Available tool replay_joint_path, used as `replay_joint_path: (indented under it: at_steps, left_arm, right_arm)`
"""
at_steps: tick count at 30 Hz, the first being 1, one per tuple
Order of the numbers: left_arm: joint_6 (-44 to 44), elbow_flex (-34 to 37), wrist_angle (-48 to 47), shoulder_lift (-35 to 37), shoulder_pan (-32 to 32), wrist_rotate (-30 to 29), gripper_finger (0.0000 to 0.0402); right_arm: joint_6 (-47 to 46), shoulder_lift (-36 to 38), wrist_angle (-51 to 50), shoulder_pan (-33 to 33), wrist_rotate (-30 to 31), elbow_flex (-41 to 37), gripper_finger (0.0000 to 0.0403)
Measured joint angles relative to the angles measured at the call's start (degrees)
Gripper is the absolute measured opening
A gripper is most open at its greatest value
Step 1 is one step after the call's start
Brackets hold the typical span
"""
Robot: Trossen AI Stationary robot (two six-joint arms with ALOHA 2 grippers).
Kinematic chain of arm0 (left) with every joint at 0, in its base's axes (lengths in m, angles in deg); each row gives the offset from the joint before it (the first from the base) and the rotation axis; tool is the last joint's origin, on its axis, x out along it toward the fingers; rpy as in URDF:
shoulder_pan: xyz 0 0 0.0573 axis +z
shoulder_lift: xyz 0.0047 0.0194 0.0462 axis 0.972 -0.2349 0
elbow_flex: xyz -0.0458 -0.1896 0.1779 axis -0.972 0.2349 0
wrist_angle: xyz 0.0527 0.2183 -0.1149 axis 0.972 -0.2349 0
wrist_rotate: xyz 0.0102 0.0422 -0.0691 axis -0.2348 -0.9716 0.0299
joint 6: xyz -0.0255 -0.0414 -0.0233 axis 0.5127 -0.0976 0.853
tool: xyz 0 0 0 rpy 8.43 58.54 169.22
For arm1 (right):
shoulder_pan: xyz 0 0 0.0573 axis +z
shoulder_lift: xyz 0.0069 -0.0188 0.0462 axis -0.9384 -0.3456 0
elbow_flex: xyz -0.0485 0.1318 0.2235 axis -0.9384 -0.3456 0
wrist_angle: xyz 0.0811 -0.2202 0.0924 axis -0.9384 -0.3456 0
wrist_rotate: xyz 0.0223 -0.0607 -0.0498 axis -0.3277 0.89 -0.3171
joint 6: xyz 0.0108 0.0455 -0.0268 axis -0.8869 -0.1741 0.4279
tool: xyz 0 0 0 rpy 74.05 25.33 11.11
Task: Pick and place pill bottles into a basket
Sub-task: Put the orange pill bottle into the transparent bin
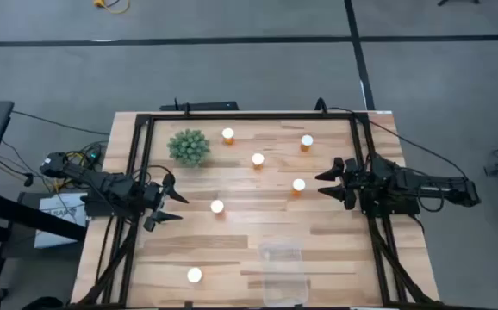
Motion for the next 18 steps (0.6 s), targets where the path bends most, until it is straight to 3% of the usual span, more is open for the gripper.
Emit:
replay_joint_path:
  at_steps: [10, 18]
  left_arm:
    - [0.00, 0.00, 0.00, 0.00, 0.02, -0.02, 0.0242]
    - [-0.02, -0.02, 0.00, -0.02, 0.00, 0.00, 0.0242]
  right_arm:
    - [10.64, 0.00, -0.39, 0.03, 0.73, 2.51, 0.0260]
    - [12.91, -2.42, -8.59, 2.34, 11.47, 4.48, 0.0260]
